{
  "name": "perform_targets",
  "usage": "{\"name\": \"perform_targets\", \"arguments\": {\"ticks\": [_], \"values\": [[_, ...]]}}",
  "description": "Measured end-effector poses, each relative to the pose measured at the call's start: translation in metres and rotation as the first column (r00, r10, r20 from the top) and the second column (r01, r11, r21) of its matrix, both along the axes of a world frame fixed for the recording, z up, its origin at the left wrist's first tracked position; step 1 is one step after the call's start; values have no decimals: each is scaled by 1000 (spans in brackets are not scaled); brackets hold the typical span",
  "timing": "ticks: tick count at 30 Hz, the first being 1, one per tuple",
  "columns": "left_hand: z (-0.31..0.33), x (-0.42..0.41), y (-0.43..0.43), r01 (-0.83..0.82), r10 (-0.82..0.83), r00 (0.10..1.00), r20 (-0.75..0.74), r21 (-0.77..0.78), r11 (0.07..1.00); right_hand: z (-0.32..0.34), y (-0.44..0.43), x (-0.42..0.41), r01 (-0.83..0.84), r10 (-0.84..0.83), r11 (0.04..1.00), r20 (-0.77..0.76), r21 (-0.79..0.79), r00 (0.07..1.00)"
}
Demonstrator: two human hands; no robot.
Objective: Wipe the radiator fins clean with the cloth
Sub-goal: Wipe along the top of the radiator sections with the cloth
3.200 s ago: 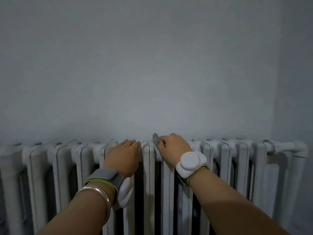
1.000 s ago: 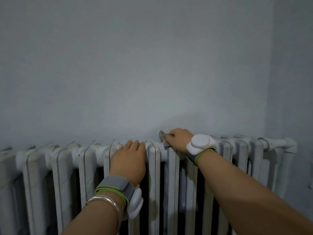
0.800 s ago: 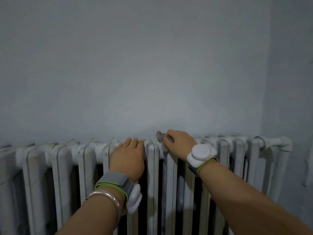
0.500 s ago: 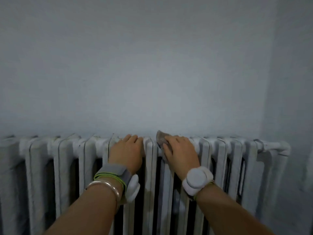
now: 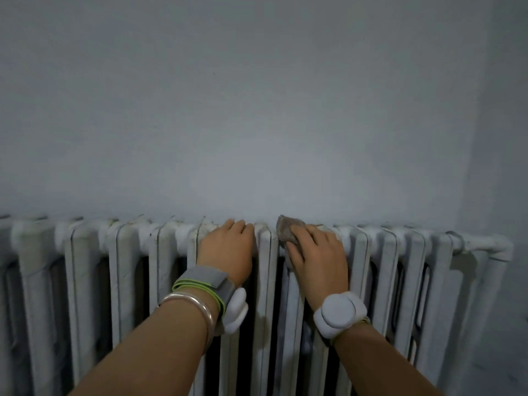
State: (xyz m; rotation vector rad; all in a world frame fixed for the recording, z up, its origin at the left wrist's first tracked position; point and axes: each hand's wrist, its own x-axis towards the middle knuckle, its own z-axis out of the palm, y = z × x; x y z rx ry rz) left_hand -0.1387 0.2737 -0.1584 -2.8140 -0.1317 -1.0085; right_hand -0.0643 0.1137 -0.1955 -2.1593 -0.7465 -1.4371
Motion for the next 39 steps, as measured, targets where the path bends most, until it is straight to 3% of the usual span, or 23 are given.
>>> {"name": "perform_targets", "arguments": {"ticks": [12, 19, 23, 26, 32, 39], "values": [[1, 3, 3, -8, 9, 997, -73, 13, 1000, -29, -4, -14, -104, 117, 981, -73, 165, 990], [-8, -9, 15, 37, -30, 997, -65, 103, 994, -66, -16, -23, -173, 186, 982, -207, 82, 960], [-11, -18, 20, 70, -70, 998, -1, 8, 997, -69, -25, -29, -229, 231, 973, -279, 40, 932], [-12, -19, 25, 53, -53, 995, 89, 1, 999, -50, -29, -40, -246, 260, 966, -257, 85, 931], [-7, -18, 35, 89, -82, 995, 58, -141, 986, 29, -9, -42, -288, 330, 929, -168, 233, 929], [1, -12, 61, 105, -92, 985, 146, -84, 991, 82, 48, 7, -144, 131, 990, -401, -1, 907]]}}
